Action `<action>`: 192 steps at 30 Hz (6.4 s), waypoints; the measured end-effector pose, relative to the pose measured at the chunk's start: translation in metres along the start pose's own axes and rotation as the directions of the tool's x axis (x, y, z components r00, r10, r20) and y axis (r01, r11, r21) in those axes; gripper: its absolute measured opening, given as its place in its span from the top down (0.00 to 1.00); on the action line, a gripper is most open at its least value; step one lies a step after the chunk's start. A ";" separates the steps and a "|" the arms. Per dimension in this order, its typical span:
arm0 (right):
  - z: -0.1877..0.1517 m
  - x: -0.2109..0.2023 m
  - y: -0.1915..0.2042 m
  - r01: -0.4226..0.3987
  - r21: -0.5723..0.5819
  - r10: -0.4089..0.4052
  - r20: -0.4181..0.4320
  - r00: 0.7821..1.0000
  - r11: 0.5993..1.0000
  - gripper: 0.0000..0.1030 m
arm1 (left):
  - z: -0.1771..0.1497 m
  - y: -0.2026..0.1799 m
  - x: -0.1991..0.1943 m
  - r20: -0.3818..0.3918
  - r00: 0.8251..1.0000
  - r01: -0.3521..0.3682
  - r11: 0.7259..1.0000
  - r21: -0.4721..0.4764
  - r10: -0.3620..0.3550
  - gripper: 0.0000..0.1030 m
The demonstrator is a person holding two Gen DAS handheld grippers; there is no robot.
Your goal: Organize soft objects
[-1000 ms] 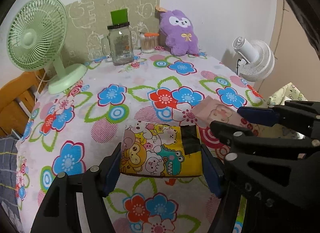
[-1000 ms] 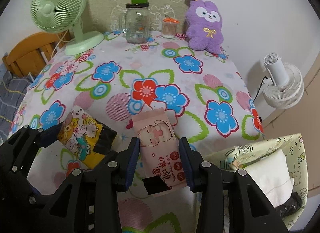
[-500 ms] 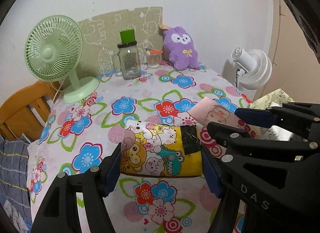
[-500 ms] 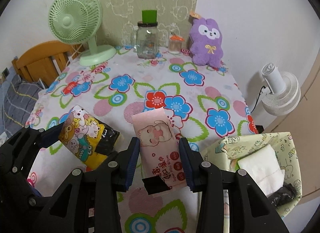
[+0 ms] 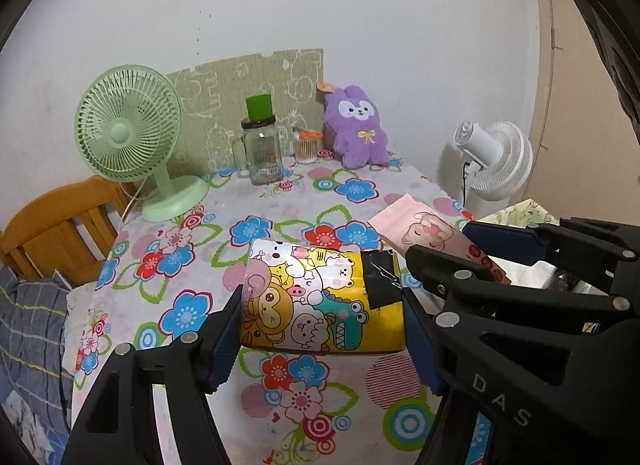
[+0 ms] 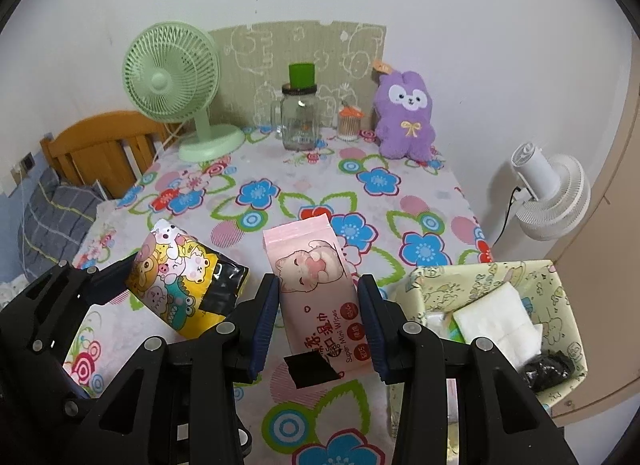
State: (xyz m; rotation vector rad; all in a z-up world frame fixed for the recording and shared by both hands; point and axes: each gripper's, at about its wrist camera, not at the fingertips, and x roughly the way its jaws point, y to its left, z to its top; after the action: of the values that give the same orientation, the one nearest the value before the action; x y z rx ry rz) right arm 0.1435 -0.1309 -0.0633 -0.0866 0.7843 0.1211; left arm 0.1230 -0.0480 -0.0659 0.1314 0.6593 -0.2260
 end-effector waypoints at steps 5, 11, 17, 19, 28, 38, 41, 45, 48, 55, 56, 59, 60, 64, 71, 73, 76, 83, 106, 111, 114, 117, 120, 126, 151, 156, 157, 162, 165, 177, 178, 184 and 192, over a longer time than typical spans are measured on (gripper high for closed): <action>-0.003 -0.018 -0.009 -0.003 0.010 0.003 0.036 0.999 1.000 0.58 | 0.002 -0.012 -0.014 0.026 1.000 -0.004 1.000 0.002 0.004 0.29; -0.008 -0.037 -0.024 -0.003 0.024 0.001 0.069 0.998 1.000 0.58 | 0.005 -0.030 -0.025 0.048 0.999 0.001 1.000 0.006 -0.001 0.29; -0.013 -0.049 -0.043 0.002 0.043 -0.006 0.090 0.996 0.999 0.58 | 0.009 -0.049 -0.029 0.060 0.998 0.010 1.000 0.015 -0.011 0.29; -0.015 -0.053 -0.052 0.004 0.052 -0.009 0.098 0.995 0.999 0.58 | 0.010 -0.056 -0.030 0.065 0.998 0.016 1.000 0.020 -0.017 0.29; -0.026 -0.062 -0.086 0.023 0.094 -0.034 0.119 0.992 0.995 0.58 | 0.015 -0.092 -0.025 0.076 0.996 0.046 0.997 0.059 -0.050 0.29; -0.036 -0.058 -0.128 0.052 0.153 -0.069 0.107 0.992 0.987 0.58 | 0.021 -0.135 -0.007 0.058 0.994 0.089 0.989 0.121 -0.097 0.29; -0.039 -0.053 -0.140 0.059 0.169 -0.076 0.096 0.993 0.984 0.58 | 0.022 -0.146 0.002 0.042 0.993 0.103 0.985 0.136 -0.110 0.28; -0.045 -0.044 -0.154 0.068 0.191 -0.084 0.073 0.994 0.979 0.58 | 0.022 -0.156 0.014 0.017 0.992 0.120 0.981 0.149 -0.124 0.28; -0.049 -0.037 -0.163 0.073 0.204 -0.086 0.054 0.995 0.976 0.58 | 0.021 -0.163 0.025 -0.006 0.991 0.133 0.979 0.157 -0.134 0.28; -0.057 -0.014 -0.177 0.080 0.220 -0.081 -0.005 0.997 0.972 0.57 | 0.015 -0.173 0.051 -0.074 0.988 0.148 0.976 0.163 -0.137 0.26; -0.059 -0.012 -0.177 0.080 0.223 -0.079 -0.010 0.997 0.972 0.57 | 0.014 -0.174 0.055 -0.088 0.987 0.150 0.975 0.166 -0.137 0.26; -0.063 -0.005 -0.180 0.077 0.231 -0.072 -0.027 0.997 0.970 0.56 | 0.010 -0.175 0.061 -0.106 0.986 0.149 0.973 0.175 -0.132 0.23; -0.064 -0.003 -0.180 0.078 0.232 -0.072 -0.032 0.997 0.970 0.56 | 0.009 -0.176 0.063 -0.112 0.985 0.152 0.972 0.181 -0.133 0.22; -0.068 0.005 -0.183 0.088 0.239 -0.077 -0.056 0.995 0.967 0.52 | 0.005 -0.180 0.064 -0.109 0.986 0.144 0.964 0.223 -0.123 0.19; -0.073 0.008 -0.181 0.095 0.242 -0.081 -0.068 0.994 0.965 0.46 | 0.001 -0.179 0.064 -0.109 0.988 0.138 0.955 0.262 -0.112 0.19; -0.073 0.008 -0.180 0.096 0.244 -0.082 -0.069 0.994 0.965 0.46 | 0.001 -0.179 0.064 -0.109 0.988 0.136 0.955 0.262 -0.111 0.19; -0.073 0.008 -0.176 0.098 0.240 -0.082 -0.075 0.994 0.966 0.45 | 0.000 -0.176 0.062 -0.110 0.987 0.140 0.952 0.273 -0.114 0.19; -0.075 0.007 -0.163 0.103 0.239 -0.083 -0.092 0.992 0.966 0.44 | -0.005 -0.164 0.057 -0.117 0.987 0.145 0.943 0.298 -0.115 0.19; -0.038 -0.042 -0.082 0.044 0.172 -0.057 0.073 0.996 0.984 0.14 | 0.005 -0.075 -0.019 0.039 0.996 0.073 0.986 0.151 -0.080 0.02; -0.031 -0.060 -0.056 0.036 0.143 -0.055 0.132 0.990 0.989 0.11 | 0.004 -0.052 -0.039 0.069 0.997 0.034 0.993 0.109 -0.042 0.00; -0.030 -0.069 -0.046 0.034 0.129 -0.054 0.155 0.986 0.991 0.10 | 0.002 -0.037 -0.051 0.082 0.996 0.013 0.997 0.074 -0.019 0.00; -0.029 -0.081 -0.036 0.033 0.115 -0.054 0.185 0.981 0.993 0.09 | 0.000 -0.023 -0.063 0.094 0.996 -0.007 0.999 0.035 0.004 0.00; -0.029 -0.092 -0.029 0.033 0.109 -0.056 0.217 0.975 0.994 0.06 | -0.002 -0.010 -0.077 0.115 0.993 -0.034 0.999 0.009 0.033 0.00; -0.030 -0.110 -0.019 0.024 0.106 -0.051 0.265 0.963 0.994 0.04 | -0.006 0.011 -0.102 0.159 0.983 -0.081 0.996 -0.041 0.086 0.00; -0.046 -0.149 -0.006 0.023 0.089 -0.053 0.356 0.933 0.996 0.00 | -0.027 0.044 -0.153 0.229 0.952 -0.158 0.969 -0.191 0.201 0.00; -0.048 -0.147 -0.011 0.040 0.110 -0.076 0.349 0.934 0.993 0.00 | -0.027 0.038 -0.148 0.220 0.958 -0.145 0.974 -0.176 0.182 0.00; -0.048 -0.146 -0.012 0.044 0.112 -0.081 0.348 0.934 0.993 0.00 | -0.027 0.037 -0.147 0.218 0.960 -0.142 0.975 -0.173 0.178 0.00; -0.051 -0.144 -0.017 0.069 0.126 -0.108 0.339 0.934 0.990 0.00 | -0.026 0.032 -0.140 0.202 0.966 -0.129 0.977 -0.167 0.162 0.00; -0.051 -0.141 -0.020 0.070 0.131 -0.110 0.334 0.936 0.989 0.00 | -0.025 0.030 -0.139 0.201 0.966 -0.130 0.978 -0.164 0.163 0.00; -0.050 -0.139 -0.021 0.068 0.135 -0.110 0.334 0.936 0.988 0.00 | -0.024 0.029 -0.139 0.201 0.966 -0.132 0.978 -0.162 0.164 0.00; -0.050 -0.139 -0.021 0.068 0.135 -0.110 0.334 0.936 0.988 0.00 | -0.024 0.029 -0.139 0.202 0.966 -0.132 0.978 -0.163 0.164 0.00; -0.050 -0.140 -0.022 0.067 0.135 -0.109 0.334 0.936 0.989 0.00 | -0.024 0.029 -0.136 0.201 0.965 -0.135 0.977 -0.166 0.167 0.00; -0.050 -0.139 -0.022 0.067 0.135 -0.109 0.334 0.936 0.989 0.00 | -0.025 0.031 -0.136 0.203 0.965 -0.136 0.977 -0.166 0.169 0.00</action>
State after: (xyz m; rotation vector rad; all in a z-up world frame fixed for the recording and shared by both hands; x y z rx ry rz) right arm 0.0141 -0.1694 0.0011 0.0157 0.4385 0.0009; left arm 0.0112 0.0092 0.0003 0.0108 0.4447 -0.0397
